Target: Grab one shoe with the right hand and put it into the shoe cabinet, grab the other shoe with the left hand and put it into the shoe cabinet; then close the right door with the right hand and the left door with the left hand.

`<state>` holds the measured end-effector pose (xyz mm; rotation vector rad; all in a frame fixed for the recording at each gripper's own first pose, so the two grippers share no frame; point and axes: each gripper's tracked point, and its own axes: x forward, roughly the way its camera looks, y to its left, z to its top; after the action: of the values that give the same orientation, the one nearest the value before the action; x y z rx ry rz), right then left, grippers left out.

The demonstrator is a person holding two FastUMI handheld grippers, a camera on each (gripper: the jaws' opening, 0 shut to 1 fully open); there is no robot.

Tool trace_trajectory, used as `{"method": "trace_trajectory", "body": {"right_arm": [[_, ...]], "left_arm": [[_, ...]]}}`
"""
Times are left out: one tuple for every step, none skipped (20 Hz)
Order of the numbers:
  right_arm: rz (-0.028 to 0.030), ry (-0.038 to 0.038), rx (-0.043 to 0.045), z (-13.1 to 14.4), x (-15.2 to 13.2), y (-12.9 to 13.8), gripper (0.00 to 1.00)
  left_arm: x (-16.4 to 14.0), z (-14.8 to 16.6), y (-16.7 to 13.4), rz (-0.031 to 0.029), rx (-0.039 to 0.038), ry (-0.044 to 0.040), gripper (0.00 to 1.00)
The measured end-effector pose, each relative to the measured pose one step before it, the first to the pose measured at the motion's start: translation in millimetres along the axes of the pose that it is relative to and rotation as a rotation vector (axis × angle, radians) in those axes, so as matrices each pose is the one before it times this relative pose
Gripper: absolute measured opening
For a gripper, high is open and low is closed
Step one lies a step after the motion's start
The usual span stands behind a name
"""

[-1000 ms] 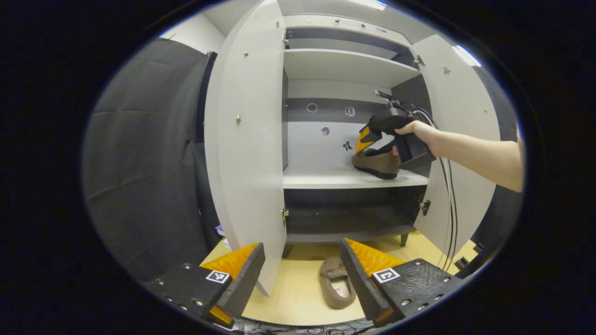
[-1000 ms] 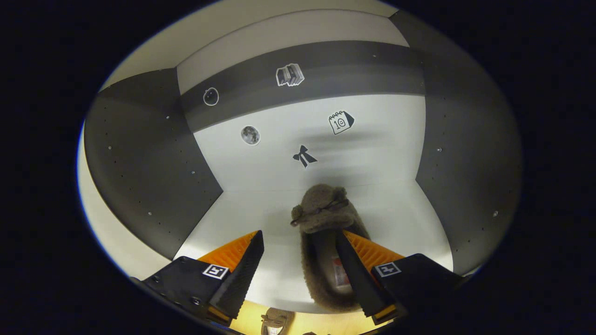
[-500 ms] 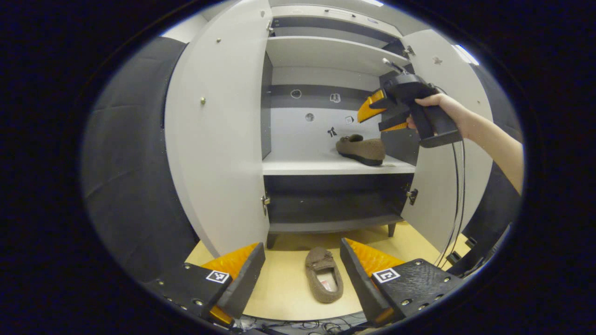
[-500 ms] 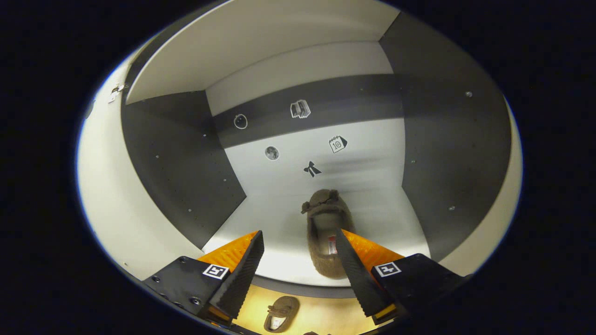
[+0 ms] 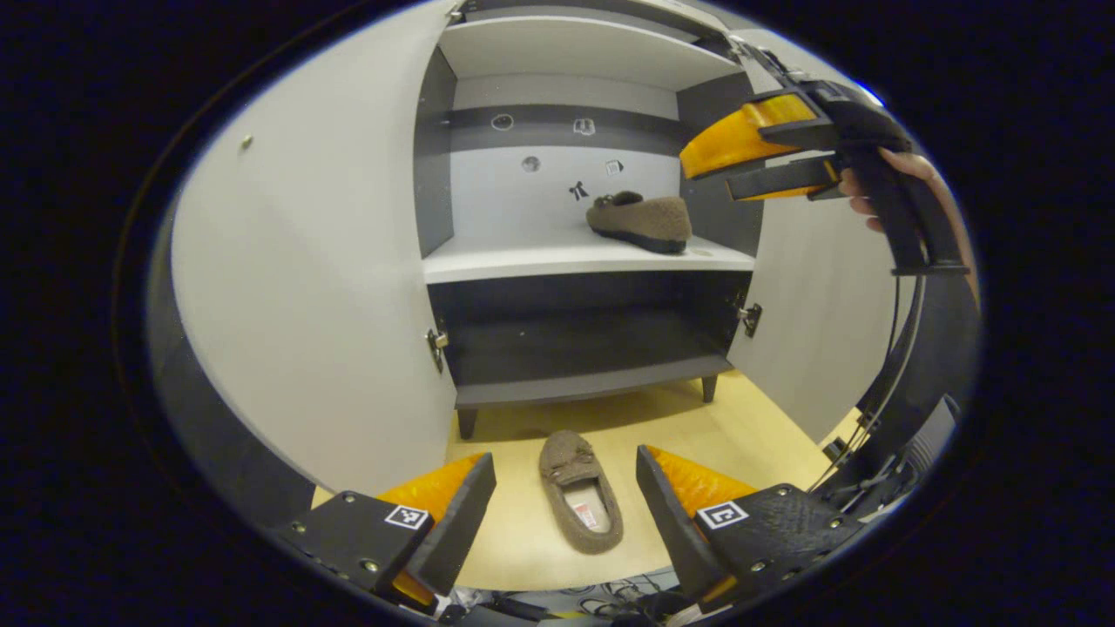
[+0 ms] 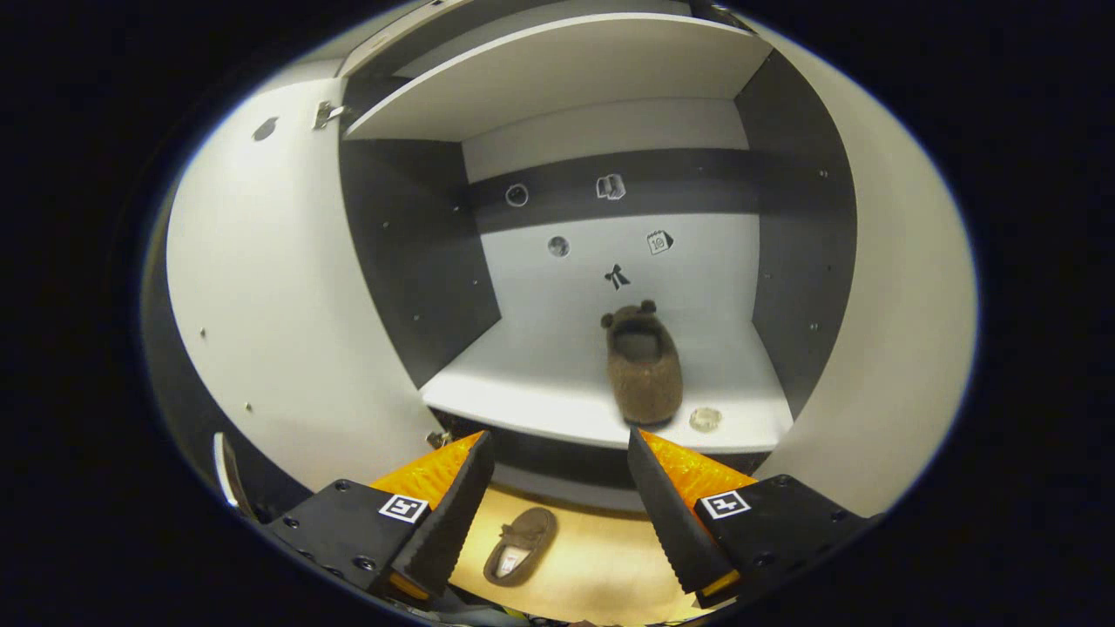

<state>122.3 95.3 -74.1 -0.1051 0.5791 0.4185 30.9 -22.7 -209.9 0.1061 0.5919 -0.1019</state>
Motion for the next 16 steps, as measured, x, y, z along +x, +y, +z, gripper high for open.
{"method": "trace_trajectory", "body": {"right_arm": [[0.02249, 0.04035, -0.01688, -16.79, -5.33, 5.25, 0.98], [0.01319, 0.04957, -0.01706, -18.36, -4.95, 2.46, 0.98], [-0.00044, 0.02595, -0.00626, -13.31, -6.11, -0.61, 0.98], [0.0031, 0.00994, -0.00019, -10.25, -5.07, 1.33, 0.98], [0.00638, 0.01479, 0.00388, -10.41, -5.76, 2.13, 0.98], [-0.00243, 0.0175, 0.01281, -12.62, -5.33, -0.64, 0.98], [-0.00548, 0.01421, 0.0203, -9.83, -6.52, -1.83, 0.98], [-0.00429, 0.00483, 0.03091, -7.1, -6.24, -1.0, 0.98], [-0.00074, -0.00028, 0.03481, -5.12, -6.35, -0.42, 0.98], [-0.00022, 0.00233, 0.03195, -5.19, -4.94, -1.9, 0.98], [0.00124, 0.01249, 0.02446, -6.17, -5.94, -2.02, 0.98], [-0.00694, 0.01373, 0.02008, -6.99, -7.13, -4.06, 0.98], [-0.01164, 0.0069, 0.01006, -4.92, -8.15, -3.18, 0.98], [-0.0099, 0.00771, -0.00175, -5.26, -7.03, -1.71, 0.98], [-0.01336, 0.00685, 0.00182, -5.52, -6.61, -1.78, 0.98], [-0.0101, 0.00715, 0.00331, -7.29, -6.87, -0.34, 0.98]], "left_arm": [[9.79, -8.22, 1.39, 0.00049, 0.04253, 0.03775, 0.98], [10.16, -6.7, 0.83, 0.00161, 0.04097, 0.0277, 0.95], [10.64, -7.48, 1.29, -0.00362, 0.0359, 0.03001, 0.95], [10.38, -7.15, -2.33, -0.01244, 0.0234, 0.02559, 0.95], [9.36, -6.09, -2.82, -0.00748, 0.01058, 0.02099, 0.95], [9.41, -7.07, -2.58, -0.0098, 0.00059, 0.01902, 0.95], [7.56, -8.83, 1.87, -0.00632, -0.00292, 0.02645, 1.0], [8.15, -6.5, 1.76, -0.00648, -0.00498, 0.01515, 0.95], [5.78, -4.63, -0.27, -0.00839, -0.00402, 0.00939, 0.95], [6.67, -2.39, 0.18, -0.00829, -0.00318, 0.00825, 0.95], [7.98, -3.48, 0.33, -0.00887, -0.00288, 0.01173, 0.95], [8.46, -3.1, 0.54, -0.0069, -0.00352, 0.01196, 1.0], [9.33, -4.9, 1.79, -0.00537, 0.00241, 0.00908, 0.95], [8.61, -1.59, 0.87, -0.00469, 0.00427, 0.01333, 0.95], [6.8, -2.13, -0.07, 0.00134, 0.00256, 0.01217, 0.95], [6.47, -2.91, 0.85, 0.00061, -0.00005, 0.01679, 0.95]]}}
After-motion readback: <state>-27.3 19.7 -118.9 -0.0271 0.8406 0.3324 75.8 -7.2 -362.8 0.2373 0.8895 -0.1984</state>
